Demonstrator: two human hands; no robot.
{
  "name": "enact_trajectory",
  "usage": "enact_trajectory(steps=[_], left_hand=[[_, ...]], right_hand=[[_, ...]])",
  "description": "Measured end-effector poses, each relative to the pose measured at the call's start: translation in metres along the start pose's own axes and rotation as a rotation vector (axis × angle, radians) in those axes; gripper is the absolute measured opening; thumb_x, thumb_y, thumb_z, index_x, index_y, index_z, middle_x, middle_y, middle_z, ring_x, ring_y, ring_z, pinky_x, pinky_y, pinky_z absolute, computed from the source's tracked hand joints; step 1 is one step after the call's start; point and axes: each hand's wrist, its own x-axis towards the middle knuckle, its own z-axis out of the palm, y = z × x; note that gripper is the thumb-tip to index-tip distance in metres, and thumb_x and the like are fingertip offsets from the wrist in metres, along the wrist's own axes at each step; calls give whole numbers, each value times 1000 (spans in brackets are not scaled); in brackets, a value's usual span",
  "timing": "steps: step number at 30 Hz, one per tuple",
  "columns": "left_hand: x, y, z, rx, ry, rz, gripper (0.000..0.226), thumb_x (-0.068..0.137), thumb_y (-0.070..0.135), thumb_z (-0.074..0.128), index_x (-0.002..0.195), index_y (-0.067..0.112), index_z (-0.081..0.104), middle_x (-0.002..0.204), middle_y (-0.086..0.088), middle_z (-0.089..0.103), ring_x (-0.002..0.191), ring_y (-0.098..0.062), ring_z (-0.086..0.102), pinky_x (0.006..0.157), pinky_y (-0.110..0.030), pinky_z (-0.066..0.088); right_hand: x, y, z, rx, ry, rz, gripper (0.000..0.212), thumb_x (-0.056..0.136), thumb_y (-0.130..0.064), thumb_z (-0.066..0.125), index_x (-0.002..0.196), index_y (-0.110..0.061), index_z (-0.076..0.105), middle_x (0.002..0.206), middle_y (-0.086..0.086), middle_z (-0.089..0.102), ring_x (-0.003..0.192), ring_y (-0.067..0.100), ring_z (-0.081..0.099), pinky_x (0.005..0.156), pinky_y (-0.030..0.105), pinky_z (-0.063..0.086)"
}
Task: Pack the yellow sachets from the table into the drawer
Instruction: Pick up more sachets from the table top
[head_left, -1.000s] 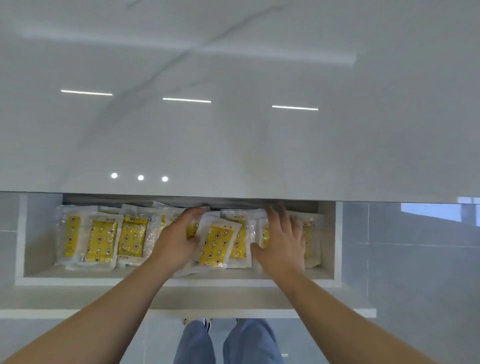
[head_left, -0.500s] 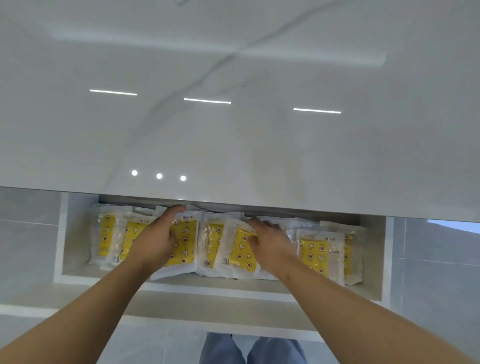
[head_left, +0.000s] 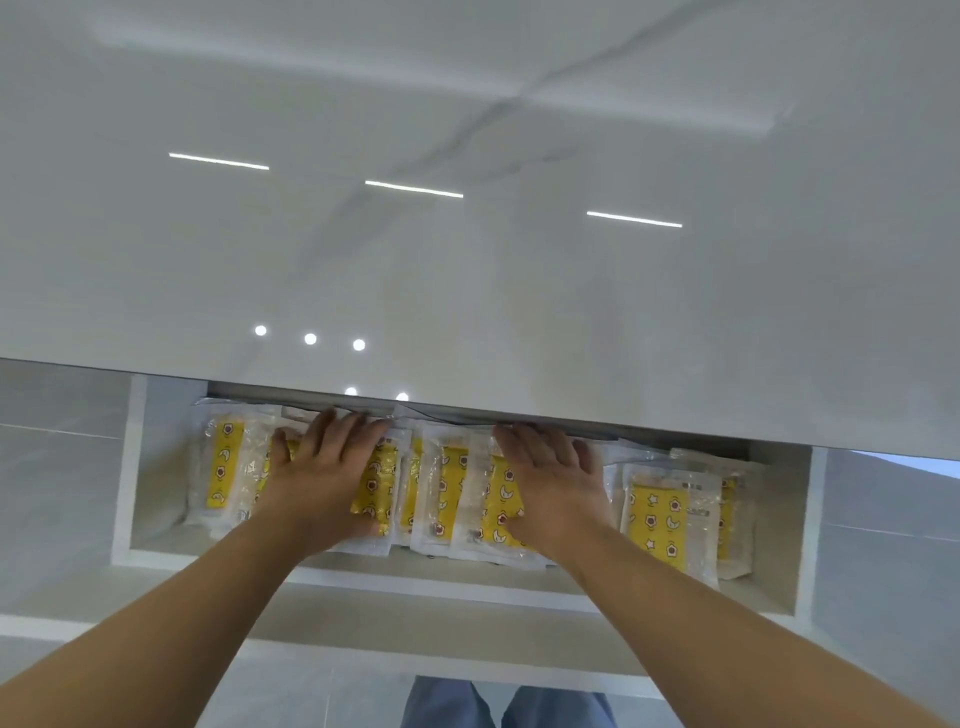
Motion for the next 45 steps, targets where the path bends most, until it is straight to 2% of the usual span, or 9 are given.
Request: enact_trajectory(steps=[2, 7, 15, 21, 24, 28, 31, 35, 45], left_hand=[[-2, 2, 4, 9, 40, -34, 110, 62, 52, 76, 135, 38, -4, 152, -4, 26, 143, -34, 15, 107, -65, 19], [-3, 12, 3, 70, -19, -108, 100, 81, 54, 58, 147, 33, -15, 157, 2, -7, 145, -31, -10, 112, -60, 5], [-22, 13, -16, -32, -2, -115, 104, 78, 54, 59, 145, 36, -17, 155, 4, -20, 143, -30, -21, 113, -58, -4], [-67, 19, -45, -97, 175, -79, 85, 79, 42, 63, 147, 34, 12, 157, 0, 11, 145, -30, 6, 113, -51, 15], [-97, 16, -65, -87, 312, -17, 96, 44, 35, 86, 129, 28, 42, 130, -6, 57, 118, -33, 56, 85, -49, 50], [-142, 21, -101, -94, 392, 12, 98, 31, 32, 89, 121, 29, 50, 113, 0, 66, 101, -26, 67, 72, -42, 56], [-179, 30, -136, -165, 399, -33, 85, 49, 26, 84, 127, 27, 50, 122, 0, 60, 112, -27, 61, 82, -44, 53], [-222, 51, -187, -268, 405, -66, 67, 89, 28, 51, 148, 32, 19, 153, 7, 21, 141, -17, 22, 111, -35, 25], [-275, -6, -247, -477, 571, -69, 57, 93, 30, 49, 145, 30, 25, 150, 7, 29, 132, -14, 35, 107, -28, 35]], right_hand=[[-3, -3, 5, -13, 22, 25, 89, 88, -36, 59, 149, -28, -5, 158, -4, -2, 146, 26, -2, 117, 45, 1], [-9, -14, 13, -12, 96, 87, 80, 96, -16, 47, 149, -25, -11, 159, 1, -10, 145, 31, -11, 117, 47, -2], [-33, -21, -6, 59, 79, 124, 85, 90, -36, 51, 149, -30, -11, 158, 1, -15, 145, 29, -14, 117, 45, -1], [-89, -39, -28, 179, 149, 250, 75, 93, -35, 48, 149, -27, 0, 159, -1, -5, 147, 24, -2, 118, 42, 6], [-119, -51, -46, 250, 145, 287, 70, 92, -35, 49, 149, -27, 8, 158, -3, 3, 146, 21, 6, 118, 39, 11], [-168, -67, -80, 358, 186, 251, 58, 90, -34, 48, 143, -29, 25, 149, -7, 30, 136, 16, 31, 113, 34, 27], [-205, -71, -108, 455, 245, 220, 45, 89, -32, 47, 133, -30, 39, 133, -9, 49, 119, 12, 48, 102, 29, 38], [-243, -78, -146, 508, 294, 169, 40, 89, -29, 46, 129, -26, 42, 130, -4, 49, 115, 13, 49, 92, 26, 40], [-277, -169, -191, 593, 355, 52, 34, 91, -30, 49, 124, -21, 47, 123, -2, 52, 104, 10, 48, 86, 20, 38]])
